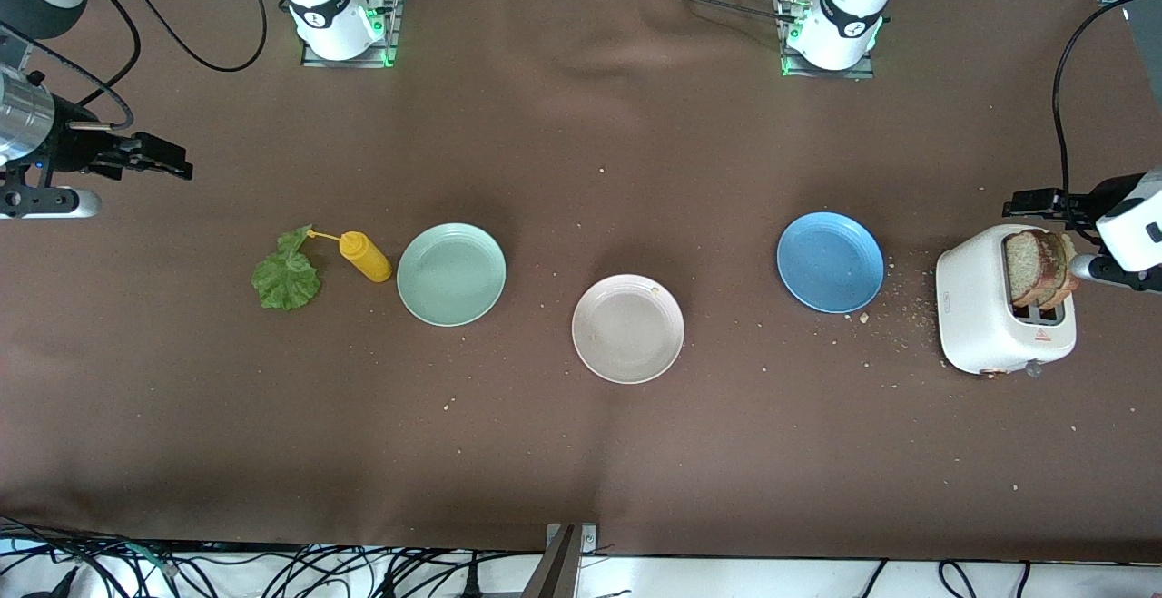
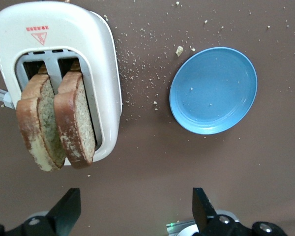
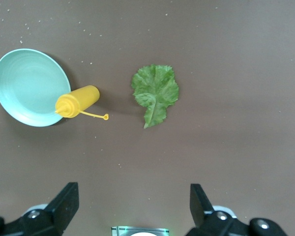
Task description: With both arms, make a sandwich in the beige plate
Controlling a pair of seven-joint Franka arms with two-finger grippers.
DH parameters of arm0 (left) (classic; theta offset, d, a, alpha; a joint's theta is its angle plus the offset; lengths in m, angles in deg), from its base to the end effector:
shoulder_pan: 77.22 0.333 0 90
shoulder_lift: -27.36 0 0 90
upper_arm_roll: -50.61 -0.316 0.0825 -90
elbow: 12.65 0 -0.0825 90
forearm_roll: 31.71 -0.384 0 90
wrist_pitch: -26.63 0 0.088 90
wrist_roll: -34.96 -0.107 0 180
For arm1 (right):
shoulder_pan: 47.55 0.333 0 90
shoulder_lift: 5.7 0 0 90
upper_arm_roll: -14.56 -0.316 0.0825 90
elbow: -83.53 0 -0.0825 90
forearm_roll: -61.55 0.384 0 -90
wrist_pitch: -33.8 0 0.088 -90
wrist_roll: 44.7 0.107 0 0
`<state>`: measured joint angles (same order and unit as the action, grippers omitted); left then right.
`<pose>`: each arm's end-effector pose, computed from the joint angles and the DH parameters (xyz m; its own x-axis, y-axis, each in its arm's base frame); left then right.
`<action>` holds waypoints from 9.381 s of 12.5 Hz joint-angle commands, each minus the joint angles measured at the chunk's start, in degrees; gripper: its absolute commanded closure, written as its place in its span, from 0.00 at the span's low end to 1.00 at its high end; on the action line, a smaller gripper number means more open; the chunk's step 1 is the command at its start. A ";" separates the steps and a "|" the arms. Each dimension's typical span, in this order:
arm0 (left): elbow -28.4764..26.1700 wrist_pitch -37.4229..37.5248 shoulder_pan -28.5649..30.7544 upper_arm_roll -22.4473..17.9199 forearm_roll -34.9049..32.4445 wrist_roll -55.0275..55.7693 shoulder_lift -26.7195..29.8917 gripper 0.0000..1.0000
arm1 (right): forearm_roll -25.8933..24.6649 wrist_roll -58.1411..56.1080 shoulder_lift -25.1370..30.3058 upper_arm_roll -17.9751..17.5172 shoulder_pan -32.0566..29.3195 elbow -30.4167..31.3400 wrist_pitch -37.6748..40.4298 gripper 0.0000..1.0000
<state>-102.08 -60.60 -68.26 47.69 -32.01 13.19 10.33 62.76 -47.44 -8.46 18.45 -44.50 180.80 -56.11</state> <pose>0.5983 0.1233 0.4515 0.9326 -0.1798 -0.3129 -0.1547 -0.9825 0.1035 0.5579 -0.0052 0.5383 0.9841 0.0329 -0.1746 0.0288 -0.9992 -0.0259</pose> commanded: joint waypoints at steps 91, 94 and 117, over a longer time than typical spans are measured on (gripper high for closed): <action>17.27 -26.67 -28.20 0.37 65.72 8.93 -36.05 0.00 | 53.10 -84.01 -27.21 12.02 -0.42 -8.59 -3.42 1.00; 17.18 -26.59 -27.50 0.20 59.38 10.07 -35.52 0.00 | 49.24 -78.66 -26.24 11.93 4.05 -8.41 -7.80 1.00; 17.27 8.65 -14.85 -7.62 3.82 14.65 -3.98 0.00 | -25.72 -25.21 -33.70 11.76 55.22 -8.59 -37.18 1.00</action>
<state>-84.00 -53.13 -83.51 40.44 -26.35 28.04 3.33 40.56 -72.76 -41.16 29.41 9.51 172.28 -92.39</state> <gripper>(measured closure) 0.000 0.965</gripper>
